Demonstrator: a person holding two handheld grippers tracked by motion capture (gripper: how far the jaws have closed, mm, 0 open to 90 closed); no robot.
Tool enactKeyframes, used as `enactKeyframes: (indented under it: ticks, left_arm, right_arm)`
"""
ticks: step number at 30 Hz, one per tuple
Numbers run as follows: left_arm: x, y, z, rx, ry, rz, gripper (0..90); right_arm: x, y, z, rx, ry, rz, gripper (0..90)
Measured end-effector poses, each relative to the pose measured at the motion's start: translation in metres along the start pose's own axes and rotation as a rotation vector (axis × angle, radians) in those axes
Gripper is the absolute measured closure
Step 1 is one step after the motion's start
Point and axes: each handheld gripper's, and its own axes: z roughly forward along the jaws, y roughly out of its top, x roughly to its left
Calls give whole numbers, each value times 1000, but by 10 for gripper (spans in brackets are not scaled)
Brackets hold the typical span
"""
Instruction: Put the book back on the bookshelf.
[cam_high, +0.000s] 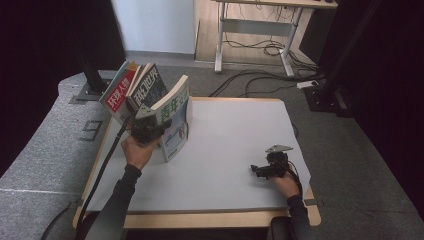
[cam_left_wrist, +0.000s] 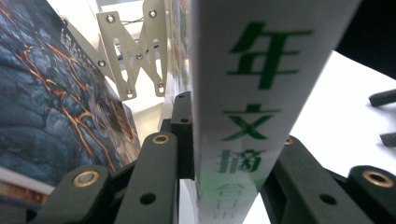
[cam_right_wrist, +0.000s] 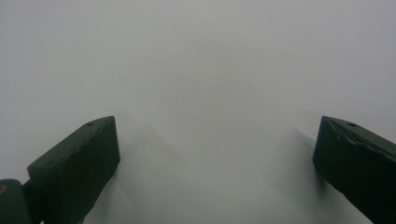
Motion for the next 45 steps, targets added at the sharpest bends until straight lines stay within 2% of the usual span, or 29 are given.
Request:
enactKeyframes:
  ticks: [6,22,26,30,39,45]
  left_arm:
    - [-1,5,11,-13,15,-13,735]
    - [-11,21,38,-24,82,-10,730]
    - [-18,20,41,-30,88,23,708]
    - [-25,18,40,-30,95,66,642]
    - [-32,19,28,-48,54,66,553]
    - [-33,14,16,-91,-13,33,549]
  right_arm:
    - [0,0,0,0,0,1,0]
    - [0,0,0,0,1,-1,0]
    - [0,0,0,0,1,0,0]
    - [0,0,0,0,1,0,0]
    - [0,0,0,0,1,-1,0]
    - [0,0,0,-1,1,-1,0]
